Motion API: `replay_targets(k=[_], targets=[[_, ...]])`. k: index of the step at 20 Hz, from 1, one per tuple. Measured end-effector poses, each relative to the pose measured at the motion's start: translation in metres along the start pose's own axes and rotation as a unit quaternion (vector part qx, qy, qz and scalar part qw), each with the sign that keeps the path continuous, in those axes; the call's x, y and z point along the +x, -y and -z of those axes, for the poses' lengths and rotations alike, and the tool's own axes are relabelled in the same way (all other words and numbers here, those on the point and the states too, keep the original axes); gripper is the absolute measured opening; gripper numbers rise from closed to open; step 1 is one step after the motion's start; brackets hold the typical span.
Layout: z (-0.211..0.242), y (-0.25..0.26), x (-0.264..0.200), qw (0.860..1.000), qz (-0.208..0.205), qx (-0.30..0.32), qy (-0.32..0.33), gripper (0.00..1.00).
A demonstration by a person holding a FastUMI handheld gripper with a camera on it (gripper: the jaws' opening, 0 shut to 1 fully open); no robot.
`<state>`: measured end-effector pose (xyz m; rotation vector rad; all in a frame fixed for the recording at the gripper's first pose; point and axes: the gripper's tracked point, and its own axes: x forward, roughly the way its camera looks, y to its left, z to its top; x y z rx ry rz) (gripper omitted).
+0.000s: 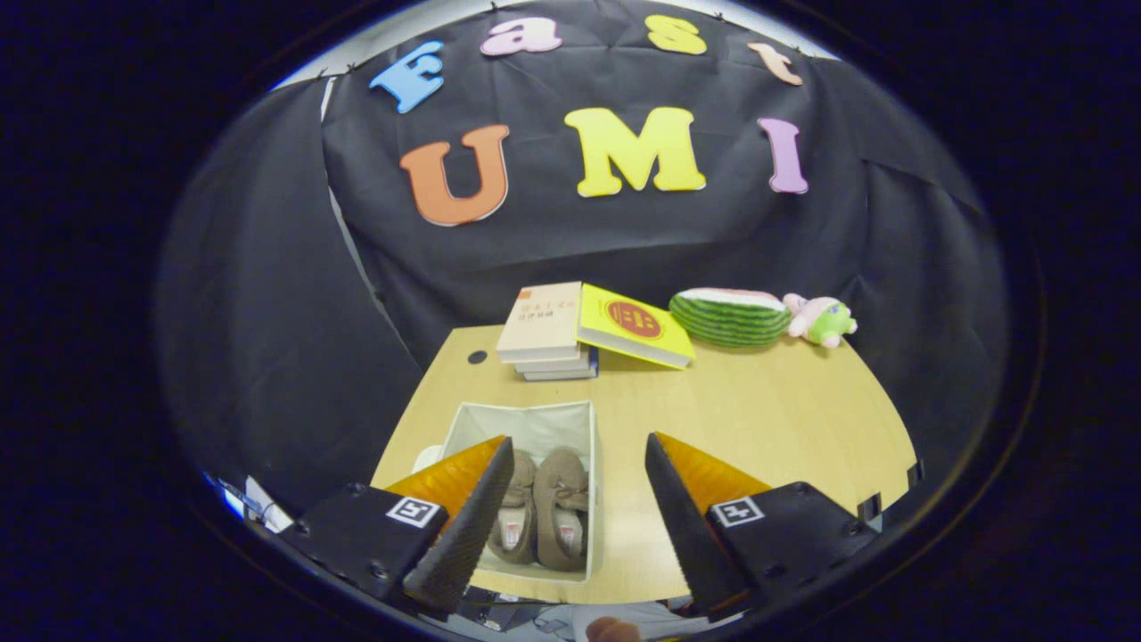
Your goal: Open the storage box then place both shoes into the box .Put the left shoe in first, then the right shoe, with the right side of both shoes facing outward in a uniform manner.
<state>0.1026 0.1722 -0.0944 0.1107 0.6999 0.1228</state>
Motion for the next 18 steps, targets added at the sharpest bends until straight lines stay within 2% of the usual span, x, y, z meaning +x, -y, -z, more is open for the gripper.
replay_targets(k=[1, 6, 9, 14, 18], targets=[[-0.007, 0.004, -0.009, 1.000, 0.003, -0.006, 0.017, 1.00], [-0.040, 0.029, -0.062, 0.994, 0.018, -0.031, 0.107, 1.00], [-0.054, 0.052, -0.096, 0.988, 0.020, -0.020, 0.153, 1.00], [-0.069, 0.092, -0.133, 0.976, 0.039, -0.003, 0.214, 1.00], [-0.065, 0.100, -0.154, 0.970, 0.036, -0.008, 0.239, 1.00]])
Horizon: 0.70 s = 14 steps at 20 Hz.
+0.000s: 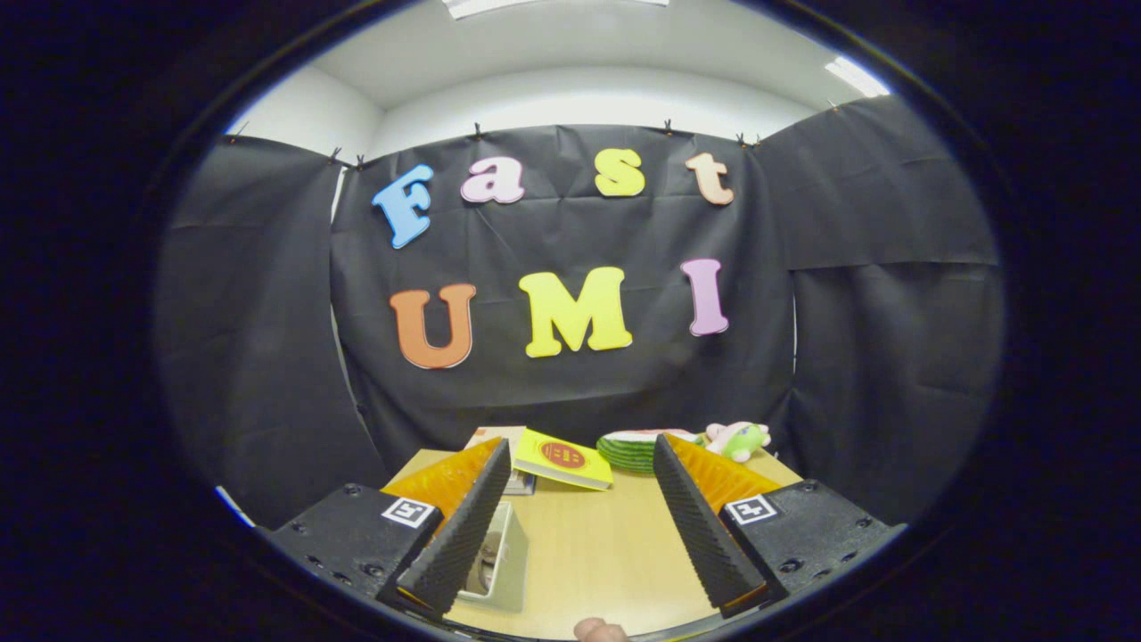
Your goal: Open the storage box then place both shoes into the box .Put the left shoe in first, then the right shoe, with the right side of both shoes facing outward in a uniform manner.
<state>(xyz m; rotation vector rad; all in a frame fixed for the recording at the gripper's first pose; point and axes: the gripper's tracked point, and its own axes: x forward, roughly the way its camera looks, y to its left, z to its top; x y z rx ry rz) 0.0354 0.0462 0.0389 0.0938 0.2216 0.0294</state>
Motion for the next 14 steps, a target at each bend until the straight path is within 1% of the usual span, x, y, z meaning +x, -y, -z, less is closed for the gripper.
replay_targets(k=[3, 7, 12, 14], targets=[[0.004, 0.001, -0.014, 1.000, -0.010, 0.000, 0.009, 1.00], [0.014, -0.013, -0.023, 0.999, -0.033, -0.010, 0.011, 1.00], [0.032, -0.023, -0.034, 0.999, -0.041, -0.025, 0.015, 1.00], [0.038, -0.023, -0.035, 0.999, -0.035, -0.036, 0.018, 1.00]])
